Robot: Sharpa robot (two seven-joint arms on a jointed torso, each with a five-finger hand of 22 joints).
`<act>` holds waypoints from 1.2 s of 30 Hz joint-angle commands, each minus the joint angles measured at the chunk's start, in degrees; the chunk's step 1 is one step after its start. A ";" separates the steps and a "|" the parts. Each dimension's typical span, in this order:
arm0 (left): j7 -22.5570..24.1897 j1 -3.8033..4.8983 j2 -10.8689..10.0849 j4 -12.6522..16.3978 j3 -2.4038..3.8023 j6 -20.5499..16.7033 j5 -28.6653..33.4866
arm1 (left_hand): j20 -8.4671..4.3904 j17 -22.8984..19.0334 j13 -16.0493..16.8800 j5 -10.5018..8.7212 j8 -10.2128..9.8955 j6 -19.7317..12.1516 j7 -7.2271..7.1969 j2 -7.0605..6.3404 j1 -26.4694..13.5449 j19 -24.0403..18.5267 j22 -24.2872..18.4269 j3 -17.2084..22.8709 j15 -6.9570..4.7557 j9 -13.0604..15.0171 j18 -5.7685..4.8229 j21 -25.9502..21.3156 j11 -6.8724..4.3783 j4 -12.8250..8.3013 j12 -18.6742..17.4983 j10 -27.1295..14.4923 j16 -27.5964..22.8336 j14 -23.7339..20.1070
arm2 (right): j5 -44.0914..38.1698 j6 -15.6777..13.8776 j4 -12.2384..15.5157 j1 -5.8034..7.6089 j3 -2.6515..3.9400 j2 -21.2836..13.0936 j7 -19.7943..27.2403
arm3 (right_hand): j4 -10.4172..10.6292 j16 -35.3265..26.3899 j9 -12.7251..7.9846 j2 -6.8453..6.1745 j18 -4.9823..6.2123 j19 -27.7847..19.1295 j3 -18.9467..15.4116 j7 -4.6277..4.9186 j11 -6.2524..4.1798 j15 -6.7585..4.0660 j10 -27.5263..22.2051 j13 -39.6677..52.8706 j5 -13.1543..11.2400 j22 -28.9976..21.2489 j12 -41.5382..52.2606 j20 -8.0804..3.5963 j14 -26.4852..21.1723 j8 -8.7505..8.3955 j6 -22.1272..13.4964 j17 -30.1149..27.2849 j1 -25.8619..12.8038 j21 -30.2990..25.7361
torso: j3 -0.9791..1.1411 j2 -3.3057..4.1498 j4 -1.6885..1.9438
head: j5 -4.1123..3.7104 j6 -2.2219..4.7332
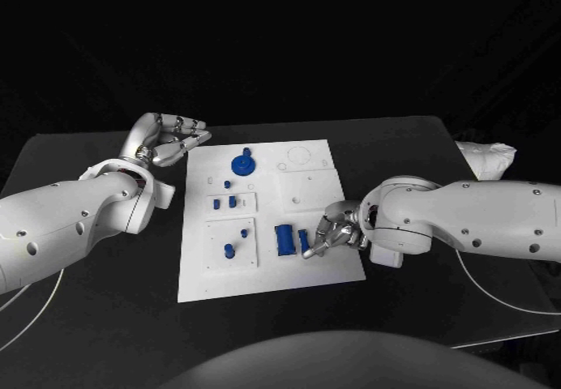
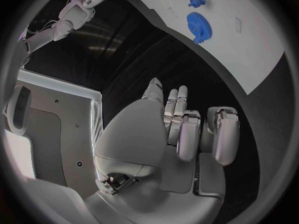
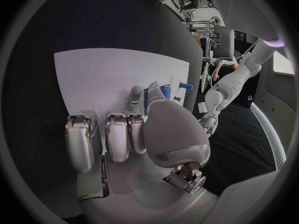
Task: Assemble the parts on the task board
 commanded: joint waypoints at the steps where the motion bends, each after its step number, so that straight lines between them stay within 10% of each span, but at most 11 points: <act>1: 0.34 0.04 0.13 0.08 0.05 0.66 -0.19 | -0.15 15.07 -0.03 0.28 -0.31 0.27 -0.06 0.43 -0.03 6.13 15.10 -0.33 -0.12 -0.09 -0.42 0.14 0.01 -0.15 -0.09 0.30 0.15 6.06 | -0.90 -0.47 -0.32 -0.04 -0.02 -0.04 -0.66 | -0.41 0.23 0.05 -0.18 -0.38 6.00 -0.04 0.03 -0.49 -0.34 6.01 14.98 0.13 15.06 0.15 -0.51 5.97 0.21 -0.45 15.06 0.26 0.26 | 0.03 0.01 0.04 | 0.06 0.00; 36: 0.33 0.04 -0.10 0.20 0.05 0.64 -0.19 | -0.15 15.07 -0.03 0.28 -0.30 0.26 -0.06 0.60 0.10 6.13 15.10 -0.52 -0.11 -0.10 -0.42 0.14 0.02 -0.15 -0.11 0.26 0.15 6.06 | 1.37 -0.96 0.59 -0.05 -0.02 -2.07 3.86 | -0.37 0.23 0.53 -0.91 -0.38 6.00 -0.96 0.13 -0.44 -0.34 6.01 14.98 0.15 15.06 0.15 -0.53 5.97 0.12 -0.58 15.06 0.25 0.26 | -0.02 -0.05 -0.04 | 0.06 0.00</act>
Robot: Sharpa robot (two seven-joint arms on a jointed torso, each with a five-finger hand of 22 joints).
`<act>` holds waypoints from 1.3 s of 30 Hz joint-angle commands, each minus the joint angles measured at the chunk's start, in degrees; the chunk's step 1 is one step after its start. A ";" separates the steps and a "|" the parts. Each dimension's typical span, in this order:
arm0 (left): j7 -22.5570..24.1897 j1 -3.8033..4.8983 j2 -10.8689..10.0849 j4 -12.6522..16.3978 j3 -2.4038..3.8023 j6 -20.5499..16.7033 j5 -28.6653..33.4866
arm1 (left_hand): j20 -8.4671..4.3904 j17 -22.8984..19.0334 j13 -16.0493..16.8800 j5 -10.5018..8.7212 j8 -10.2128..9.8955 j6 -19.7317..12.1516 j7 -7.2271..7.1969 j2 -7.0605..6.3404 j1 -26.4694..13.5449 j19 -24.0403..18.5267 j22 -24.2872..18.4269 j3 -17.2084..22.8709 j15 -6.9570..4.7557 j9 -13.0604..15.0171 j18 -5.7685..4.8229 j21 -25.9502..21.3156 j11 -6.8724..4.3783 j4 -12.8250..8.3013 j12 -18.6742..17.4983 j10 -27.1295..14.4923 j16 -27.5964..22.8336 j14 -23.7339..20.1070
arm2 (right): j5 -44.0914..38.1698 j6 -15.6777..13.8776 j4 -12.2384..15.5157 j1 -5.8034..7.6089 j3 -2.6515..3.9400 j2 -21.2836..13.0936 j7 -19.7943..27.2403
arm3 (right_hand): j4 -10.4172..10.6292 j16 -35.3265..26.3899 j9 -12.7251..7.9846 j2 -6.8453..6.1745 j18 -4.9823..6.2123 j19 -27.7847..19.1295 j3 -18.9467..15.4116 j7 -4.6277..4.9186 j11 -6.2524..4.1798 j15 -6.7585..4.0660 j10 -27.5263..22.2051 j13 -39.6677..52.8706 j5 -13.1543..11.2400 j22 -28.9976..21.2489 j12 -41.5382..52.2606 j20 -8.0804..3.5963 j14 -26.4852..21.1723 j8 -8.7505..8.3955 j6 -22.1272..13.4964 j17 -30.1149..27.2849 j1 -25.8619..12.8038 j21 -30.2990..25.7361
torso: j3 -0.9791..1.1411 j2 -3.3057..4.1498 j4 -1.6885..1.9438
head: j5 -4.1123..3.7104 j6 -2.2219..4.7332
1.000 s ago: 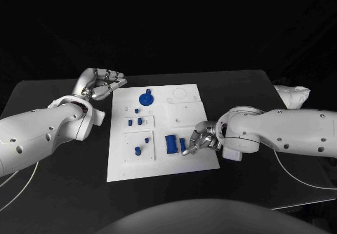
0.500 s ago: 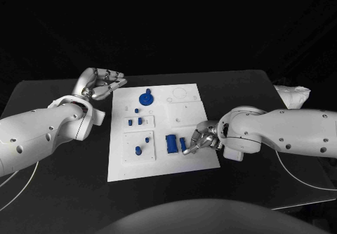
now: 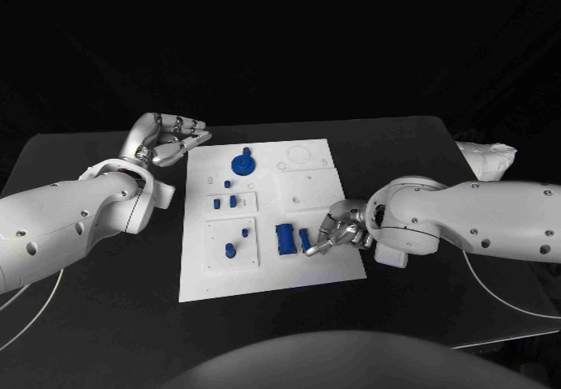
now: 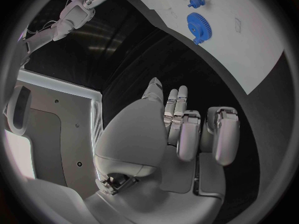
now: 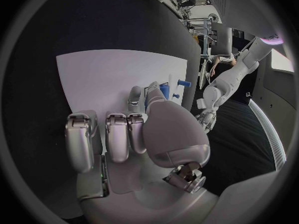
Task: Assemble the parts on the task board
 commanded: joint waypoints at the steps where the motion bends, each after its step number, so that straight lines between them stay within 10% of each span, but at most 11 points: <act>1: 0.35 0.04 0.07 0.13 0.05 0.64 -0.17 | -0.15 15.09 -0.03 0.28 -0.31 0.26 -0.06 0.60 0.10 6.13 15.10 -0.28 -0.11 -0.05 -0.42 0.14 0.02 0.09 -0.11 0.26 0.15 6.06 | 0.70 -0.23 0.05 -0.01 0.01 -0.30 1.87 | -0.10 0.23 0.11 -0.69 -0.38 6.00 -0.33 -0.05 -0.44 -0.34 6.01 14.95 0.15 15.08 0.14 -0.53 5.97 0.13 -0.40 15.08 0.07 0.26 | 0.00 -0.02 -0.02 | -0.05 0.00; 39: 0.31 0.04 0.05 0.08 0.05 0.63 -0.27 | -0.15 15.09 -0.03 0.28 -0.31 0.26 -0.06 0.60 0.10 6.13 15.10 -0.28 -0.11 -0.05 -0.42 0.14 0.02 0.09 -0.11 0.26 0.15 6.06 | 1.86 -1.13 0.29 -0.06 0.01 -0.45 2.95 | -1.83 0.23 1.12 -0.95 -0.38 6.00 -0.47 -0.19 -0.53 -0.38 6.01 14.95 0.19 15.08 0.14 -0.54 5.97 -0.10 -0.42 15.08 2.83 0.26 | 0.02 0.05 -0.02 | 0.13 0.00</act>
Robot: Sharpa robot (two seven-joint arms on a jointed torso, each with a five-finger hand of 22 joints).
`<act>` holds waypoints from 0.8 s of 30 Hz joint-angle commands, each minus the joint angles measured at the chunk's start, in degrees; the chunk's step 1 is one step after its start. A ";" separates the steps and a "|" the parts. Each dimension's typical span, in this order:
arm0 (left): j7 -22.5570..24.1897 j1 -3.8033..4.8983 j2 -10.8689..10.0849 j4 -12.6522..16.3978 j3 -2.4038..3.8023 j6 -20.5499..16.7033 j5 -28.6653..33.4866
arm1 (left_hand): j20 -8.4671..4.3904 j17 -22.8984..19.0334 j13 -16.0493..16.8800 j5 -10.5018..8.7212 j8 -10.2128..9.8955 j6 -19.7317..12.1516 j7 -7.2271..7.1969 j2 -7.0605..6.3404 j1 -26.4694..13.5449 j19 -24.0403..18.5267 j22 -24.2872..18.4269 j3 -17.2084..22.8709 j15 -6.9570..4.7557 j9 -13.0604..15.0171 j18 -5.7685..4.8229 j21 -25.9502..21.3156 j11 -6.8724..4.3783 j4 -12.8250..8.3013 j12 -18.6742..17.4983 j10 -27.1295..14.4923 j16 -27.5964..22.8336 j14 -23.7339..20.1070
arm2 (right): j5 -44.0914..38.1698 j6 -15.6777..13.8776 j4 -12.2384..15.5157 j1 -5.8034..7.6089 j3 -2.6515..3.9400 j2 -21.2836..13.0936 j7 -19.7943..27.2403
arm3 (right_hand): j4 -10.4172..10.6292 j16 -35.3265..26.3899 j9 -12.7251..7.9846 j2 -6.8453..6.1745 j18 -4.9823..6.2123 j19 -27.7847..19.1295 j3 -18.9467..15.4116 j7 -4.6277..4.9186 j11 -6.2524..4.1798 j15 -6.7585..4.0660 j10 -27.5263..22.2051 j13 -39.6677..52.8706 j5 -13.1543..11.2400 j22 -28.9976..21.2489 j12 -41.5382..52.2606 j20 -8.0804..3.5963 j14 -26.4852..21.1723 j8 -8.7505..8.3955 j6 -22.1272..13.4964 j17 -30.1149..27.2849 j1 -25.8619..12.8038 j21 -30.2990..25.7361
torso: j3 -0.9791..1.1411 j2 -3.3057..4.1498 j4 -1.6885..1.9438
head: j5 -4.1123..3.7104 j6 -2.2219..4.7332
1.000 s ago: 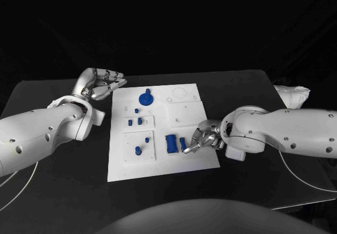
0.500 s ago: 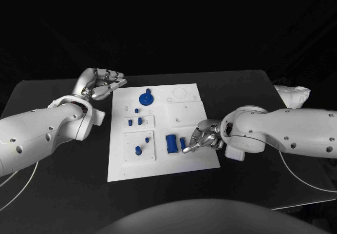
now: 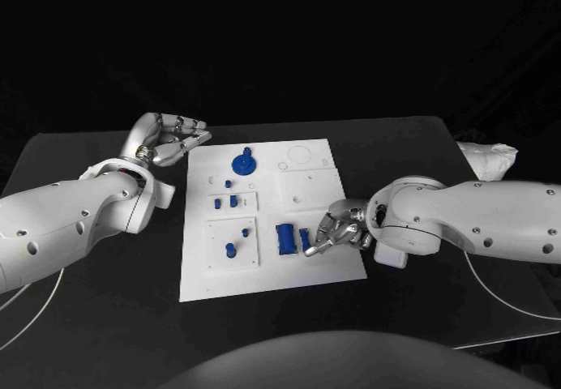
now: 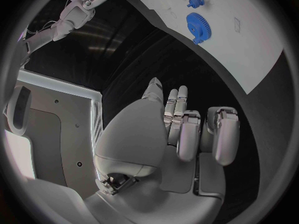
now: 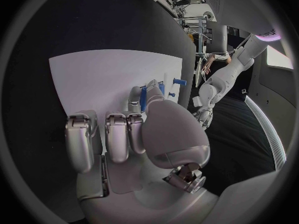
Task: Assemble the parts on the task board
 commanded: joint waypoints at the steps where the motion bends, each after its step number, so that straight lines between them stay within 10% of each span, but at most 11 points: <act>1: 0.33 0.04 0.09 0.08 0.05 0.61 -0.20 | -0.15 15.10 -0.03 0.28 -0.31 0.26 -0.06 0.60 0.10 6.13 15.10 -0.28 -0.11 -0.07 -0.42 0.14 0.02 0.09 -0.11 0.26 0.15 6.05 | 0.13 -0.84 0.26 -0.05 -0.02 -0.13 0.56 | -0.30 0.23 0.11 -0.05 -0.38 6.00 0.07 0.02 -0.54 -0.38 6.02 14.95 0.18 15.10 -0.07 -0.54 5.97 -0.10 -0.19 15.09 0.56 0.26 | 0.02 0.00 -0.07 | -0.01 0.00; 24: 0.34 0.04 0.13 0.04 0.04 0.73 -0.20 | -0.15 15.10 -0.03 0.28 -0.31 0.26 -0.06 0.60 0.10 6.13 15.10 -0.28 -0.11 -0.07 -0.42 0.14 0.02 0.09 -0.11 0.26 0.15 6.05 | 2.81 -2.73 0.38 -0.29 -0.02 -1.43 2.45 | 0.65 0.23 0.66 -0.31 -0.38 6.00 -1.16 0.14 -0.45 -0.34 6.02 14.95 0.17 15.10 -0.07 -0.53 5.97 -0.12 0.08 15.09 -0.85 0.26 | 0.01 -0.01 -0.01 | -0.16 0.00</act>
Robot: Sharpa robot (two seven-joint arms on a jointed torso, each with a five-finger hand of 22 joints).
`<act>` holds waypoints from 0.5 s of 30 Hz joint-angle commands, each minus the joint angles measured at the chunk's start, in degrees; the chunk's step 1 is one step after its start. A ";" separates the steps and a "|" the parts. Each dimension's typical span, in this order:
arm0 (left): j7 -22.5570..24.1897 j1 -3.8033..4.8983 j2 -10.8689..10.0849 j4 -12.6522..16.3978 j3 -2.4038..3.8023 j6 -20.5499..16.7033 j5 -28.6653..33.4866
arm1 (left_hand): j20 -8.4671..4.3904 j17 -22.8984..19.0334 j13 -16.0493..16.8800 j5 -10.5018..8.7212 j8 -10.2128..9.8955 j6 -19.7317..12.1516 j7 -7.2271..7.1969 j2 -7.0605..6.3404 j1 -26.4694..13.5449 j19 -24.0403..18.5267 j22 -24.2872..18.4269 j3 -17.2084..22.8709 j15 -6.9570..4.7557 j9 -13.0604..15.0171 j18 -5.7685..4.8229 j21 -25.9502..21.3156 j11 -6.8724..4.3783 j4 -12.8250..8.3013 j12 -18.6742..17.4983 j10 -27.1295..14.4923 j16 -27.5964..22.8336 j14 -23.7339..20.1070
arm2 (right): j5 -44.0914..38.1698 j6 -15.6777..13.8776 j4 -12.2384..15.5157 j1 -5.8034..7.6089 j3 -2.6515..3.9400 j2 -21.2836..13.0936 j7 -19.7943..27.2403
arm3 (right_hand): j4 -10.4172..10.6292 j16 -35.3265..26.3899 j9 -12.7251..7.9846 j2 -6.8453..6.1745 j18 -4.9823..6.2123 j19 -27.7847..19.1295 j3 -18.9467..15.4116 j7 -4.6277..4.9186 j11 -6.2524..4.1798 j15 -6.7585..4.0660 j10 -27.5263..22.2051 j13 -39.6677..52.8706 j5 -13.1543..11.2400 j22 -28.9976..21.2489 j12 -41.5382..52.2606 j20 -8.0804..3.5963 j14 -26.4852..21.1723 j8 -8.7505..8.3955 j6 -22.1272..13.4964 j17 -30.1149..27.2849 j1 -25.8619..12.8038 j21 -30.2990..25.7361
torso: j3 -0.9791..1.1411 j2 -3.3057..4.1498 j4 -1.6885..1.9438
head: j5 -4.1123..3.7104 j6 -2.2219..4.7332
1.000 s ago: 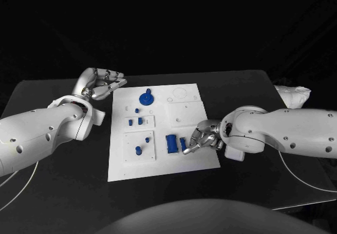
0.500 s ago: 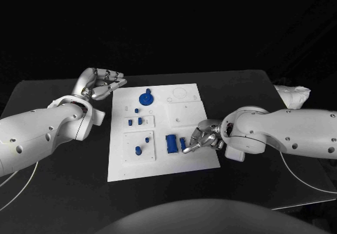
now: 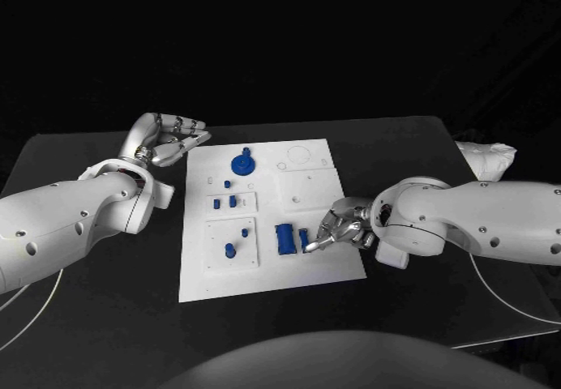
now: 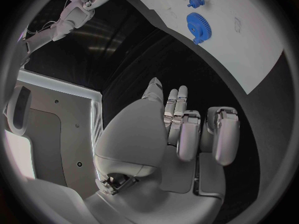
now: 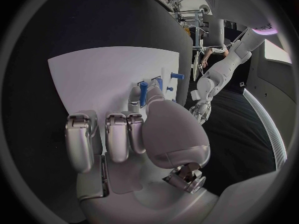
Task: Assemble the parts on the task board
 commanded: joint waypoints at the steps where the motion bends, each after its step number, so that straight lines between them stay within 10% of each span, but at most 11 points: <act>1: 0.35 0.04 0.09 0.11 0.04 0.71 -0.17 | -0.15 15.05 -0.03 0.29 -0.31 0.26 -0.06 0.60 0.10 6.13 15.10 -0.28 -0.11 -0.07 -0.42 0.14 0.02 0.09 -0.11 0.26 0.15 6.05 | 0.64 -0.22 -0.22 -0.10 -0.01 0.14 0.61 | 0.15 0.23 0.11 0.18 -0.38 6.00 -0.33 0.13 -0.46 -0.33 6.02 15.01 0.18 15.05 -0.06 -0.53 5.98 -0.13 0.09 15.05 -0.43 0.26 | 0.00 0.03 0.03 | 0.04 0.00; 15: 0.36 0.04 0.09 0.13 0.04 0.76 -0.17 | -0.15 15.05 -0.03 0.29 -0.31 0.26 -0.06 0.60 0.10 6.13 15.10 -0.28 -0.11 -0.07 -0.42 0.14 0.02 0.09 -0.11 0.26 0.15 6.05 | -0.93 -0.11 -0.32 -0.20 -0.01 1.06 -1.56 | -1.26 0.23 0.57 1.31 -0.38 6.00 0.69 -0.24 -0.75 -0.49 6.02 15.01 0.20 15.05 -0.06 -0.60 5.98 -0.33 0.17 15.05 2.24 0.26 | -0.01 0.03 -0.02 | -0.15 0.00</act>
